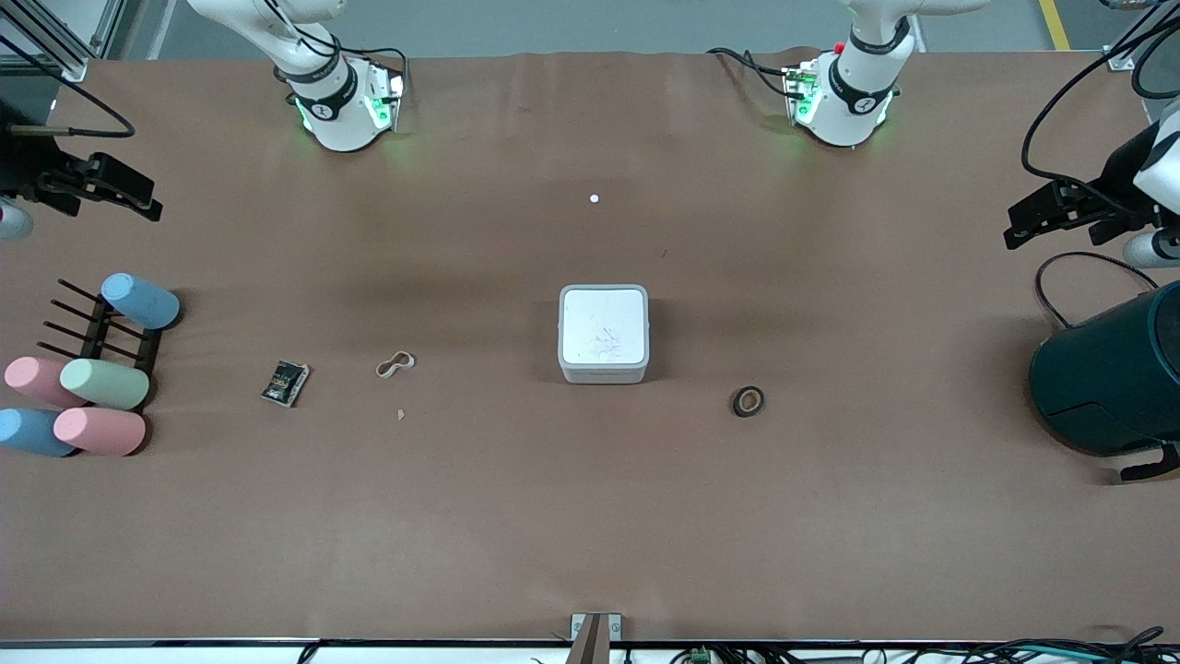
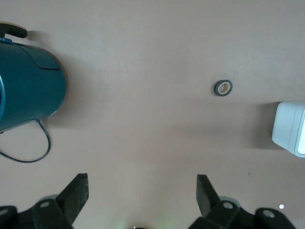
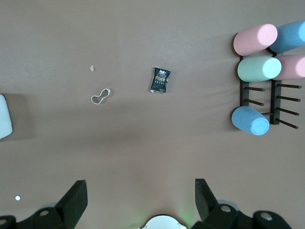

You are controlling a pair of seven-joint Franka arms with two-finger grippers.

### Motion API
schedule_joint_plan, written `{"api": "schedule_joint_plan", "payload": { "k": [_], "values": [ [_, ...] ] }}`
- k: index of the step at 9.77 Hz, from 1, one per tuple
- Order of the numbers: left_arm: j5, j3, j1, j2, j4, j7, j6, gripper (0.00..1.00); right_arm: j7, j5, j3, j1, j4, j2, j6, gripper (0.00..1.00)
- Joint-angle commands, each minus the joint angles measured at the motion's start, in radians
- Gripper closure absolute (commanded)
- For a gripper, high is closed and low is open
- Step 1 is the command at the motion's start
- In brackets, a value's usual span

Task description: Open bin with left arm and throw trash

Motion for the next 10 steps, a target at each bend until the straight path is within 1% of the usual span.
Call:
{"api": "schedule_joint_plan", "payload": {
  "k": [1,3,5,6,7,8,9,10],
  "values": [
    [0.004,0.004,-0.002,0.013,0.026,0.009,-0.006,0.0,-0.054,-0.018,0.004,0.002,-0.027,-0.026,0.004,0.01],
    [0.002,0.004,0.003,0.013,0.024,0.01,-0.006,0.0,-0.076,-0.009,0.004,-0.001,-0.033,-0.026,0.004,0.01],
    [0.002,0.004,0.004,0.013,0.024,0.01,-0.005,0.0,-0.076,0.007,0.005,0.001,-0.078,-0.017,0.042,0.0],
    [0.001,0.002,-0.006,0.014,0.021,-0.002,-0.006,0.0,-0.076,0.02,0.004,0.004,-0.151,-0.002,0.141,0.0],
    [-0.005,-0.034,-0.035,0.023,0.003,-0.01,-0.012,0.0,-0.074,0.022,0.002,0.001,-0.223,0.021,0.261,0.0],
    [-0.008,-0.073,-0.068,0.031,-0.014,-0.011,-0.006,0.17,-0.076,0.022,0.002,-0.012,-0.254,0.061,0.335,0.0],
    [-0.015,-0.129,-0.113,0.089,-0.006,-0.014,0.001,0.71,-0.074,0.024,0.002,-0.022,-0.253,0.128,0.393,0.0],
    [-0.022,-0.169,-0.156,0.147,-0.005,-0.039,0.064,0.91,-0.074,0.033,0.0,-0.024,-0.254,0.212,0.493,0.01]
  ]
}}
